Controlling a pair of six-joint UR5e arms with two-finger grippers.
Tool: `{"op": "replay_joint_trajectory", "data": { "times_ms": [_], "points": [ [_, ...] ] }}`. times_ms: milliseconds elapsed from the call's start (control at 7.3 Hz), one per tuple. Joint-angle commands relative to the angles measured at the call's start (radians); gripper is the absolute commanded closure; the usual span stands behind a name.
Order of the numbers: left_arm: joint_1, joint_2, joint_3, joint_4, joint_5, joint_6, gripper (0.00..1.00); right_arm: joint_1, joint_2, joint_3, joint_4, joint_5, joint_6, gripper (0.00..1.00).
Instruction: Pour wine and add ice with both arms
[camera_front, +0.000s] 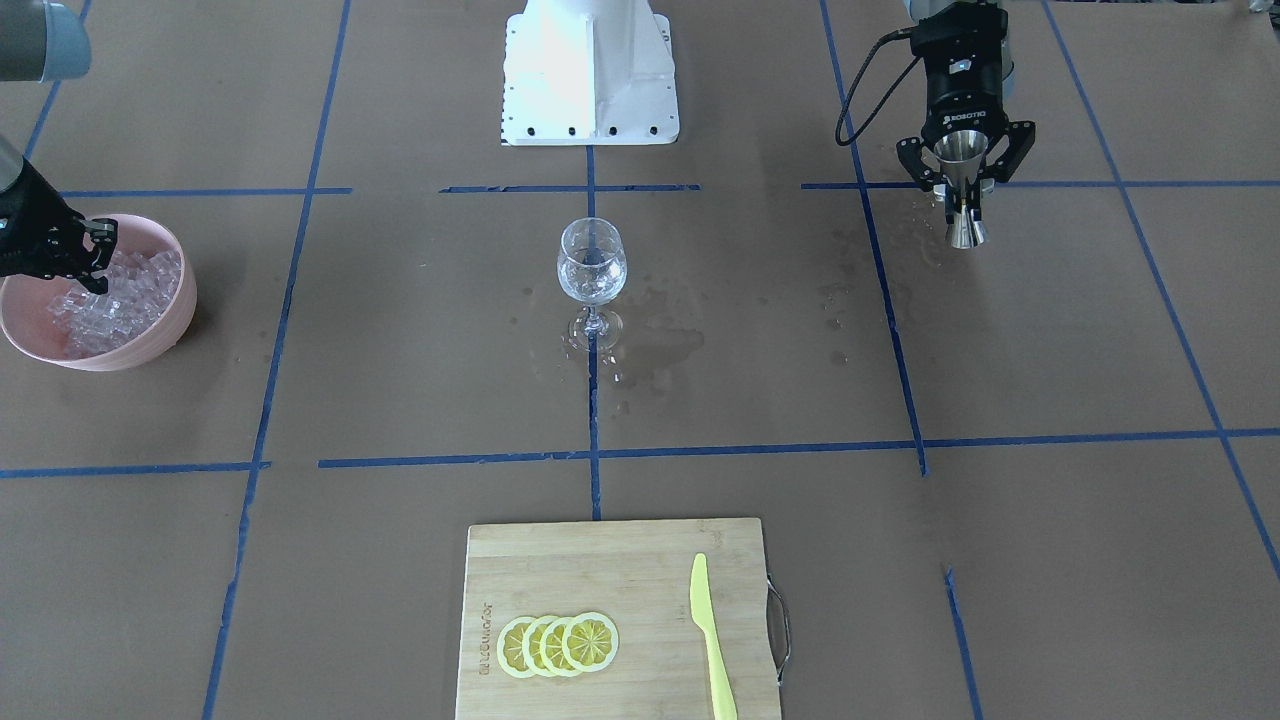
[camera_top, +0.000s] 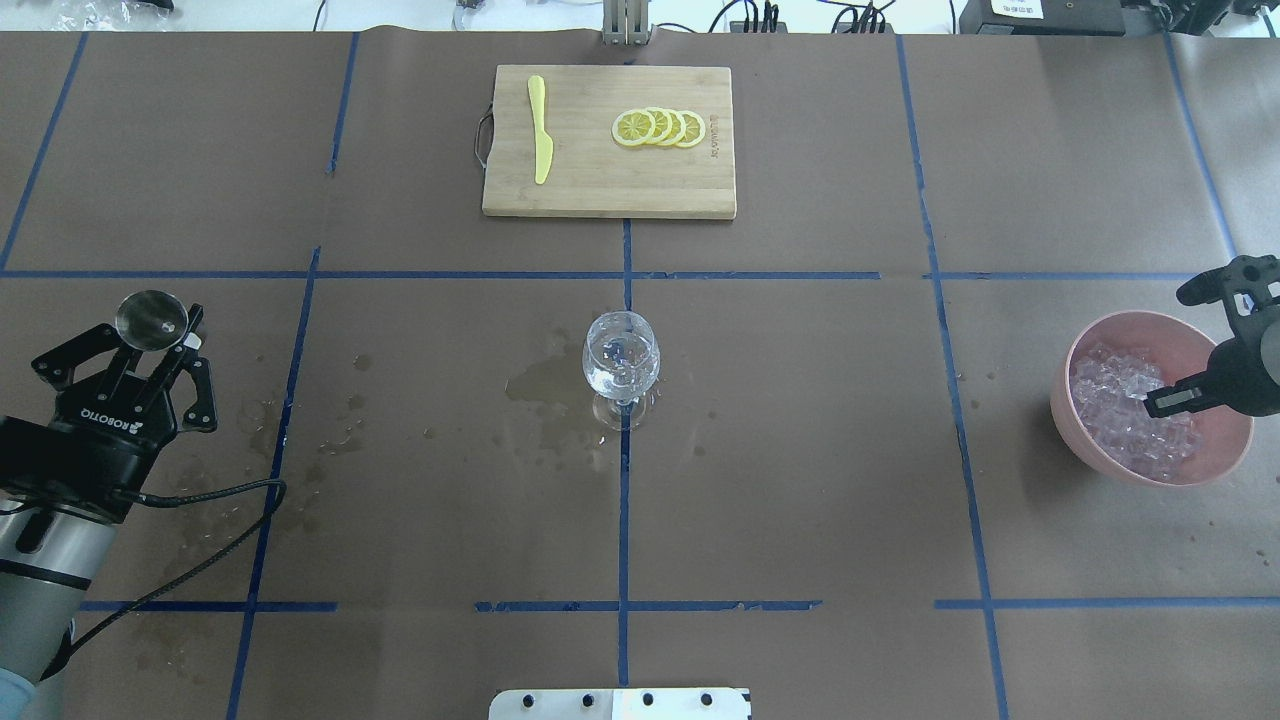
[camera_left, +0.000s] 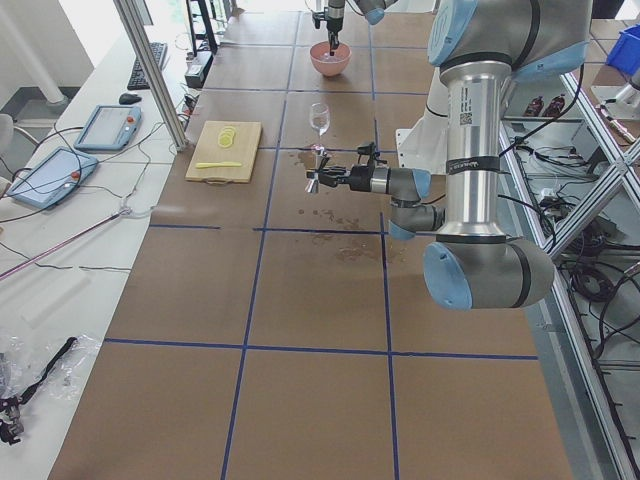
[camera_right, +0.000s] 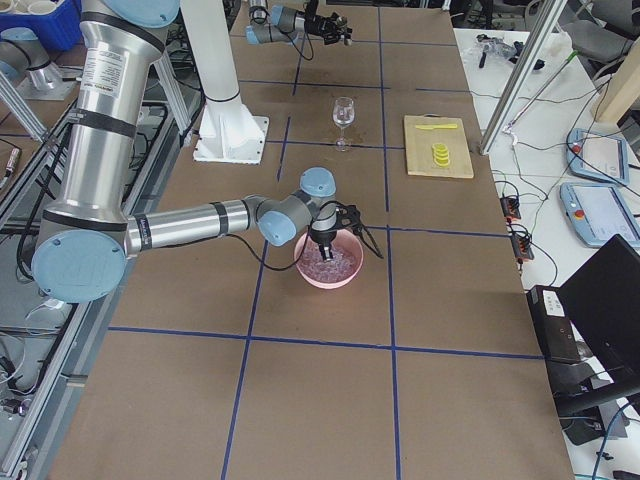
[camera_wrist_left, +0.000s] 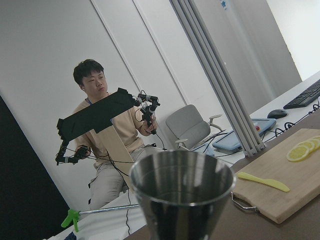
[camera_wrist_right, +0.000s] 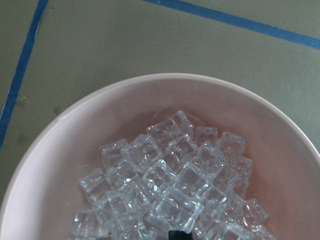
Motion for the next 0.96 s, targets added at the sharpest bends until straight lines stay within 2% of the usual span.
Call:
{"op": "replay_joint_trajectory", "data": {
  "times_ms": [0,137,274,548,822],
  "points": [
    [0.000,0.000,0.000,0.000,0.000,0.000,1.00,0.009,0.001,0.006,0.000,0.000,-0.003,0.91],
    [0.000,0.000,0.000,-0.003,0.000,0.000,1.00,0.009,0.005,0.006,0.002,-0.001,0.007,0.41],
    [0.000,0.000,0.002,-0.003,0.000,0.000,1.00,0.017,0.005,0.013,-0.001,0.020,0.011,0.16],
    [0.000,0.000,0.003,-0.003,0.000,0.000,1.00,0.021,0.003,0.011,-0.001,0.032,0.012,0.02],
    [0.000,0.000,0.005,-0.003,0.000,0.000,1.00,0.027,0.041,0.008,-0.035,0.032,0.055,0.03]
  ]
}}
